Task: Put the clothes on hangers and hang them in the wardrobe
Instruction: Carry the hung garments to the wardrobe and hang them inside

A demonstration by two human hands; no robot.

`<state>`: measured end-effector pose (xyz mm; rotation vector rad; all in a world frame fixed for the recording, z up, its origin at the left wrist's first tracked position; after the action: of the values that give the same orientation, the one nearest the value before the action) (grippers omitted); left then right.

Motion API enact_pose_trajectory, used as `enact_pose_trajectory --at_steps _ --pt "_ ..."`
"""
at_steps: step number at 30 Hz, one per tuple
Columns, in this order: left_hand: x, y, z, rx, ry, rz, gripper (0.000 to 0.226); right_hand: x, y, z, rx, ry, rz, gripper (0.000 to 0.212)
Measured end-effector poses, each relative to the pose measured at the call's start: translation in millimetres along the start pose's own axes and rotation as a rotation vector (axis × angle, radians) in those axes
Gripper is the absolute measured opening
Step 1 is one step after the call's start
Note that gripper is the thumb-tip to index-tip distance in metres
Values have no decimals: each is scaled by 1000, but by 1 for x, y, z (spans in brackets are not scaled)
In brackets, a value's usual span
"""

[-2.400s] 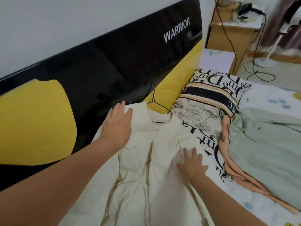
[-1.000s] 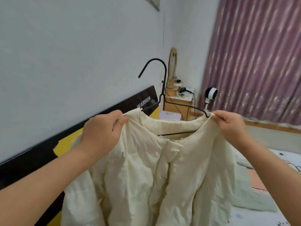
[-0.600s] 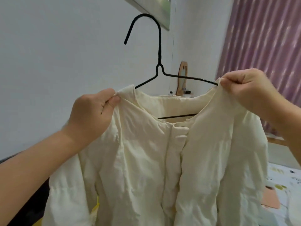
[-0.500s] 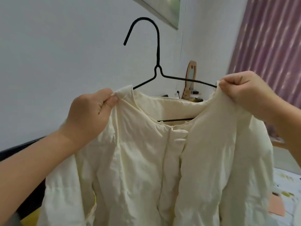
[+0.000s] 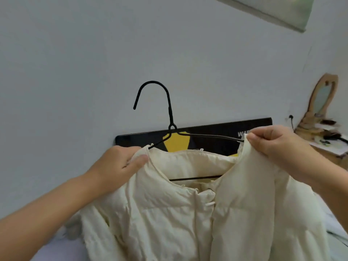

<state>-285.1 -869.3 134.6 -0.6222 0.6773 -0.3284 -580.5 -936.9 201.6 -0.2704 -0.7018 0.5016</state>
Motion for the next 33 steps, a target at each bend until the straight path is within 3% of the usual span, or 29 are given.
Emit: enact_pose_trajectory --at_steps 5,7,9,13,16,19,23,29,33 --pt "2 70 58 -119 -57 131 63 47 20 -38 582 -196 156 39" --pt "4 102 82 -143 -97 204 80 63 29 -59 847 -267 183 55" --pt "2 138 109 -148 -163 275 95 84 38 -85 994 -343 221 53" --pt "-5 215 174 -186 -249 468 96 145 71 -135 1089 -614 227 53" --pt "-17 282 226 -210 -306 647 67 201 108 -171 1162 -674 281 56" --pt "-38 347 266 -297 -325 793 60 251 143 -203 1218 -676 333 68" --pt "-63 417 307 -352 -489 923 28 319 180 -242 1330 -730 408 63" --pt "-89 512 361 -470 -691 1174 54 413 211 -305 1512 -722 529 71" --pt "-105 566 389 -555 -726 1387 47 474 225 -337 1630 -723 621 79"
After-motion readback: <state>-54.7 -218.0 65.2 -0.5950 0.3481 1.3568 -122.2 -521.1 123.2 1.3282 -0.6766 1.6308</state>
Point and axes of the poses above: each hand's wrist, its own y-axis away from the middle knuckle, its own z-axis out of the back of the hand, x = y × z, the point moved 4 cm from there along -y, towards the middle knuckle, and after that the axes turned 10 degrees about y, right-handed, at the moved point
